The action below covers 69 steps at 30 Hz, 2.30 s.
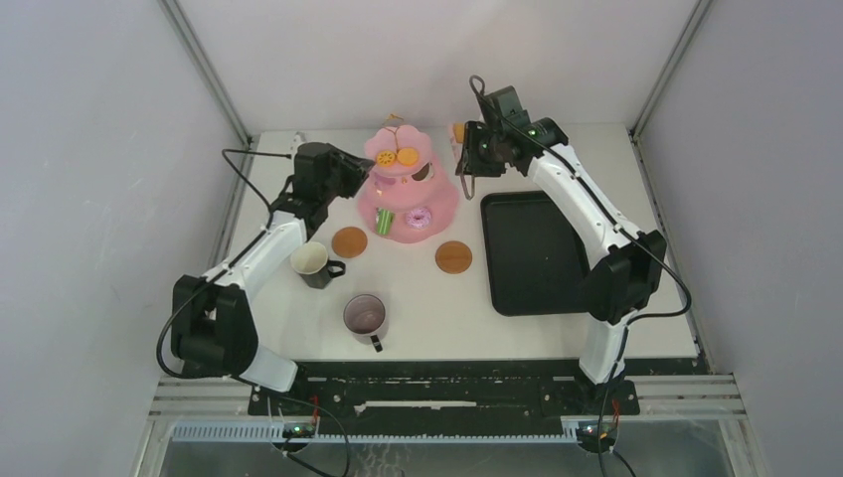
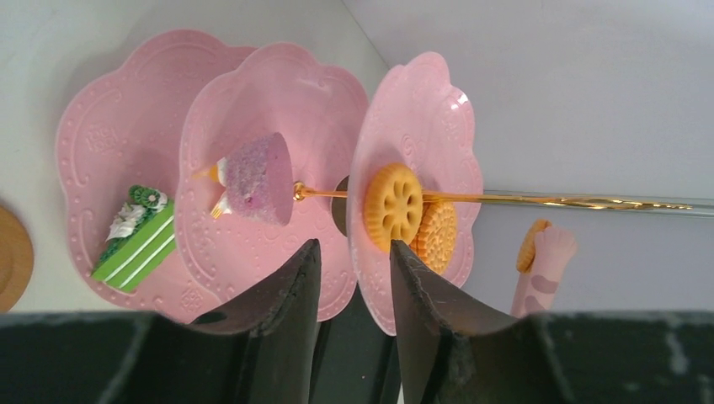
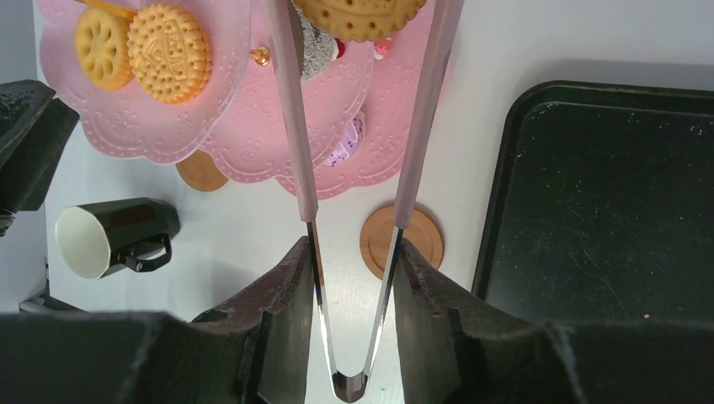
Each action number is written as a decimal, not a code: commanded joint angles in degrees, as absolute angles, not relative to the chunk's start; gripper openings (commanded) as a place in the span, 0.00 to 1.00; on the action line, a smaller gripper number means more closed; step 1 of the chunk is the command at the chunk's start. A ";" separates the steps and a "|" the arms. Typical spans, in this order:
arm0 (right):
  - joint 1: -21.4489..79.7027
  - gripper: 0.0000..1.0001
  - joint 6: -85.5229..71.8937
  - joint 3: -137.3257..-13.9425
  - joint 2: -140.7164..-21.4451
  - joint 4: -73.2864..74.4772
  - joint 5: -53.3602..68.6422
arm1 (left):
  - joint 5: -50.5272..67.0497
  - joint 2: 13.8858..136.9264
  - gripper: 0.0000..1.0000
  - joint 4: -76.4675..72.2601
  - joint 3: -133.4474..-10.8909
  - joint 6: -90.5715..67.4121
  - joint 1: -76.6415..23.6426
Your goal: Serve the afternoon tea
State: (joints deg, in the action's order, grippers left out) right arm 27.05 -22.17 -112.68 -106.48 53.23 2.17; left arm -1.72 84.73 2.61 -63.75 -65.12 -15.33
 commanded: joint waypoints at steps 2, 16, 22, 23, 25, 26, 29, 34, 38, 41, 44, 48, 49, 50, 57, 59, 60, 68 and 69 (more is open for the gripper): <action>26.19 0.16 -21.10 -111.70 -101.63 48.94 3.34 | -0.39 85.82 0.37 0.44 -68.80 -65.41 -14.99; 24.91 0.16 -20.79 -111.18 -101.60 48.29 4.30 | 1.22 87.42 0.15 0.09 -68.61 -64.58 -14.89; 24.46 0.16 -20.59 -111.09 -101.56 48.26 4.52 | 2.18 87.93 0.05 0.17 -68.90 -62.95 -14.41; 24.44 0.16 -20.64 -111.07 -101.60 48.33 4.56 | 2.46 88.04 0.05 0.16 -68.95 -62.57 -14.20; 24.35 0.16 -20.44 -111.09 -101.62 48.28 4.66 | 3.16 88.13 0.03 0.07 -68.99 -61.56 -13.87; 24.30 0.15 -20.37 -111.13 -101.65 48.31 4.64 | 3.67 88.21 0.02 0.01 -68.98 -60.97 -13.70; 24.30 0.15 -20.18 -111.33 -101.69 48.37 4.83 | 5.74 88.63 0.00 -0.39 -69.17 -59.48 -12.88; 24.42 0.15 -19.50 -112.87 -102.27 49.51 5.09 | 10.86 90.01 0.00 -2.03 -70.14 -57.53 -11.32; 24.77 0.15 -18.84 -114.60 -102.99 50.82 5.01 | 16.73 91.99 0.00 -2.74 -72.76 -55.03 -9.97; 25.25 0.15 -18.25 -116.10 -103.58 51.82 4.93 | 20.60 93.77 0.00 -2.52 -75.15 -53.10 -9.15; 25.65 0.15 -17.59 -117.85 -104.36 53.01 4.77 | 23.46 95.27 0.00 -1.55 -77.24 -51.74 -8.51; 25.99 0.15 -16.61 -120.68 -105.71 54.95 4.61 | 26.25 97.25 0.00 0.29 -79.79 -50.13 -7.63; 26.06 0.15 -16.41 -121.26 -105.99 55.57 4.61 | 26.74 97.74 0.00 0.61 -80.20 -49.73 -7.39; 26.14 0.15 -16.23 -121.93 -106.34 56.08 4.58 | 27.33 98.19 0.00 0.83 -80.56 -49.59 -7.26; 26.45 0.15 -15.38 -124.32 -108.20 58.15 4.66 | 31.69 101.31 0.00 1.12 -83.13 -48.88 -5.74; 26.71 0.15 -15.38 -124.63 -108.79 58.31 4.74 | 32.75 102.15 0.00 1.23 -83.96 -48.87 -5.24; 26.88 0.15 -15.34 -124.96 -109.19 58.54 4.69 | 33.43 102.66 0.00 1.23 -84.43 -48.87 -4.98; 28.27 0.15 -15.25 -128.93 -112.43 60.25 4.32 | 39.64 106.33 0.00 3.06 -89.71 -46.51 -4.42; 28.34 0.15 -15.21 -129.45 -112.71 60.55 4.24 | 40.17 106.75 0.00 3.21 -90.18 -46.25 -4.45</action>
